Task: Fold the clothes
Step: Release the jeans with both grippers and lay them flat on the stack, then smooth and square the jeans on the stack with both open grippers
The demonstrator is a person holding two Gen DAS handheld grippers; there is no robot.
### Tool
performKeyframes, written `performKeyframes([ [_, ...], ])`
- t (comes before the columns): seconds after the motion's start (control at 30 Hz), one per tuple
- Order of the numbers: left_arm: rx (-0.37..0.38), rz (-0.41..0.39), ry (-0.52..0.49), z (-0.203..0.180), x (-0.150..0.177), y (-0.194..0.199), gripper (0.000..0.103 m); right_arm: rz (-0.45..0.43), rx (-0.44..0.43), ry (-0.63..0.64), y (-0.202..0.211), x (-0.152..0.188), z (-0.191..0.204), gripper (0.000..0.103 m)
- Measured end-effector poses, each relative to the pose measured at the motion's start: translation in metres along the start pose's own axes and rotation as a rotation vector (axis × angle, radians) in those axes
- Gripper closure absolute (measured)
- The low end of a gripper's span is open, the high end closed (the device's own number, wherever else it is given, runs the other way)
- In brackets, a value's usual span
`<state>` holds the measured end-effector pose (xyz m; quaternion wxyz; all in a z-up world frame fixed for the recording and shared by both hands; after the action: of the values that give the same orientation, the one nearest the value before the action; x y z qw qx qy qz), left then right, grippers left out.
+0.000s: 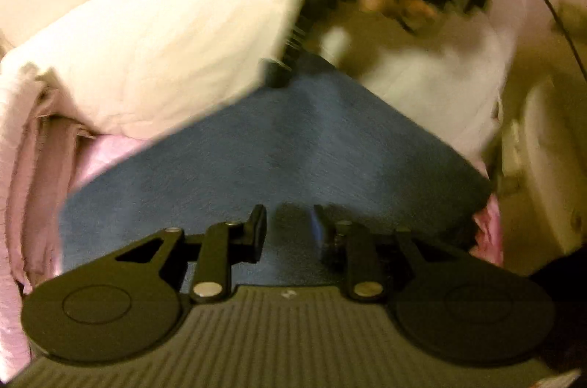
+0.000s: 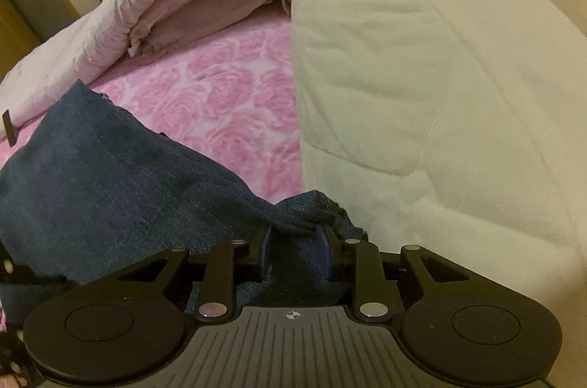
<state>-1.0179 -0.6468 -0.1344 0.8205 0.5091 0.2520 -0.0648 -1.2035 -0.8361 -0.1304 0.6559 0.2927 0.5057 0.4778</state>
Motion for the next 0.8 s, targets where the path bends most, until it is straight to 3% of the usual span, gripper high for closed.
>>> performKeyframes([
  [0.07, -0.065, 0.003, 0.059, 0.028, 0.008, 0.006, 0.079, -0.008, 0.011, -0.004, 0.002, 0.003, 0.002, 0.075],
  [0.17, -0.140, 0.067, 0.210, 0.082, 0.030, 0.000, 0.079, -0.017, 0.031, -0.013, 0.002, 0.007, 0.005, 0.075],
  [0.27, -0.179, 0.115, 0.308, 0.124, 0.049, -0.009, 0.079, 0.005, 0.058, -0.031, -0.005, 0.003, 0.009, 0.075],
  [0.4, -0.138, 0.115, 0.405, 0.154, 0.072, -0.024, 0.071, 0.006, 0.079, 0.001, -0.015, 0.004, 0.010, 0.076],
  [0.53, -0.113, 0.146, 0.442, 0.153, 0.091, -0.033, 0.070, 0.010, 0.096, 0.020, -0.006, -0.005, 0.015, 0.074],
  [0.6, -0.101, 0.158, 0.461, 0.152, 0.101, -0.035, 0.070, -0.047, 0.121, 0.006, 0.012, -0.015, 0.024, 0.073],
  [0.67, -0.088, 0.132, 0.484, 0.156, 0.103, -0.028, 0.070, -0.107, 0.115, 0.018, 0.029, -0.021, 0.040, 0.073],
  [0.8, -0.085, 0.042, 0.538, 0.176, 0.096, -0.014, 0.072, -0.125, 0.036, 0.120, 0.036, -0.016, 0.087, 0.073],
])
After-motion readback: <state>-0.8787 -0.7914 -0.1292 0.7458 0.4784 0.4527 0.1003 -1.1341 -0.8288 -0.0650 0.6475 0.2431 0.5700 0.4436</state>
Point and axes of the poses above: each gripper's, at about its wrist camera, not at the fingertips, and y roughly against the way its jaws point, z to its left, x to its underside, the point moved 3 cm from there along -y, roughly the way its jaws point, and after that the axes turned 15 degrees about -y, right-handed, at the moved point
